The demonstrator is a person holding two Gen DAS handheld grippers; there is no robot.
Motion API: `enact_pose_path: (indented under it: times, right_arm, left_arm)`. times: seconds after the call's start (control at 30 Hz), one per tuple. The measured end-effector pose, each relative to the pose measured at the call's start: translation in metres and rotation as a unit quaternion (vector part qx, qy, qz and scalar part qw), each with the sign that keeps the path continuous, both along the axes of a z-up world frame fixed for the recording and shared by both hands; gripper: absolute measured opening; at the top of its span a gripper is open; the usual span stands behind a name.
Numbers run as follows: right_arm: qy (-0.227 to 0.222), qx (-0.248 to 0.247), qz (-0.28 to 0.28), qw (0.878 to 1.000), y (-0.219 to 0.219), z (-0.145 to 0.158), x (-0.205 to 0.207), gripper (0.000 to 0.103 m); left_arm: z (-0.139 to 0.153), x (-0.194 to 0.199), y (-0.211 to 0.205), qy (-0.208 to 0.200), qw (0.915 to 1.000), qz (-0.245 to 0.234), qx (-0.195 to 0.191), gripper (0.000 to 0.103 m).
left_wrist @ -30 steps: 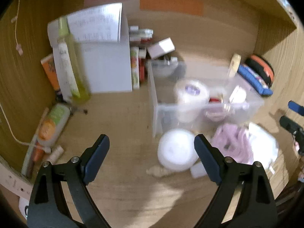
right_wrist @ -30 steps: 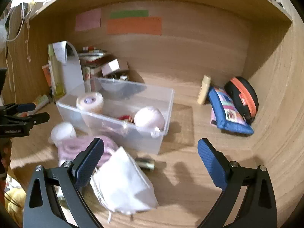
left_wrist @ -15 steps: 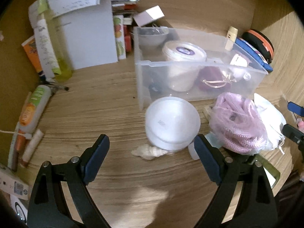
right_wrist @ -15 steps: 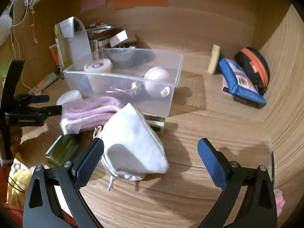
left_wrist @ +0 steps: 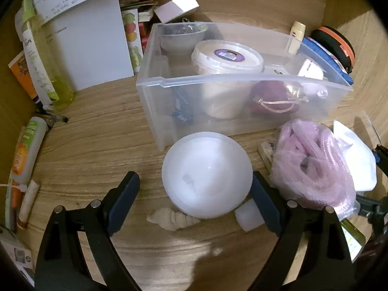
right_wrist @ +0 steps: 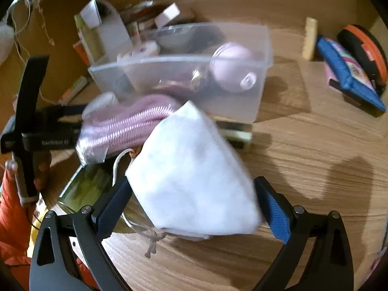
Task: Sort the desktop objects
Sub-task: 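Grasp the white round container with left gripper while right gripper grasps the white cloth bag, then carry the white container over the clear box with left gripper while right gripper carries the cloth bag there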
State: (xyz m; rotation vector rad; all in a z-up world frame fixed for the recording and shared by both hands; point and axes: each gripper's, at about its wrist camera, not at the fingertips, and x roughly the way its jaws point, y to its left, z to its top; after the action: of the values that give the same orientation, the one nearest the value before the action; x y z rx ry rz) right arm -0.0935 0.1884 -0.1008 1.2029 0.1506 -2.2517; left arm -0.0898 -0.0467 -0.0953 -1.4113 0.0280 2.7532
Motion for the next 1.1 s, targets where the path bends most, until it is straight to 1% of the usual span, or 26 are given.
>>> enact_pose_path:
  times: [0.1, 0.13, 0.2, 0.23, 0.27, 0.3, 0.33, 0.4, 0.5, 0.6, 0.8, 0.9, 1.1]
  right_arm:
    - [0.011, 0.016, 0.017, 1.0, -0.009, 0.0, 0.003, 0.098]
    - [0.017, 0.029, 0.019, 0.999, -0.013, -0.002, 0.005, 0.096]
    - [0.033, 0.049, 0.025, 0.998, -0.019, -0.003, 0.009, 0.087]
    - [0.041, 0.057, 0.03, 0.997, -0.021, -0.004, 0.012, 0.085]
    - [0.047, 0.061, 0.034, 0.996, -0.022, -0.004, 0.015, 0.079]
    - [0.049, 0.061, 0.035, 0.996, -0.021, -0.004, 0.015, 0.077]
    - [0.051, 0.061, 0.034, 0.996, -0.019, -0.003, 0.016, 0.072]
    - [0.053, 0.057, 0.03, 0.996, -0.015, -0.001, 0.016, 0.06]
    - [0.047, 0.042, 0.02, 0.998, -0.004, 0.001, 0.016, 0.053]
    - [0.055, 0.044, 0.001, 0.998, 0.004, 0.005, 0.017, 0.049]
    - [0.086, 0.06, -0.025, 0.994, 0.014, 0.018, 0.019, 0.049]
    - [0.104, 0.065, -0.044, 0.992, 0.023, 0.029, 0.021, 0.049]
    - [0.119, 0.054, -0.061, 0.989, 0.027, 0.043, 0.016, 0.049]
  left_arm:
    - [0.001, 0.0, -0.001, 0.006, 1.0, 0.002, 0.002, 0.091]
    - [0.002, 0.0, -0.002, 0.01, 0.9999, 0.003, 0.001, 0.091]
    - [0.003, 0.0, -0.001, 0.017, 0.9999, 0.002, -0.003, 0.087]
    - [0.003, 0.001, -0.001, 0.019, 0.9998, -0.002, -0.002, 0.081]
    - [0.003, 0.0, 0.0, 0.018, 0.9998, -0.007, 0.0, 0.075]
    - [0.002, 0.0, 0.001, 0.018, 0.9998, -0.013, 0.001, 0.071]
    - [0.002, 0.0, 0.002, 0.017, 0.9997, -0.017, -0.002, 0.065]
    - [0.001, -0.001, 0.003, 0.018, 0.9997, -0.018, -0.005, 0.065]
    - [0.001, 0.0, 0.001, 0.018, 0.9997, -0.018, -0.003, 0.065]
    - [0.003, -0.001, 0.001, 0.027, 0.9995, -0.015, -0.003, 0.065]
    - [0.013, 0.008, -0.006, 0.056, 0.9984, -0.001, 0.01, 0.065]
    - [0.018, 0.012, -0.009, 0.069, 0.9973, 0.003, 0.023, 0.065]
    - [0.03, 0.018, -0.008, 0.086, 0.9955, 0.006, 0.04, 0.065]
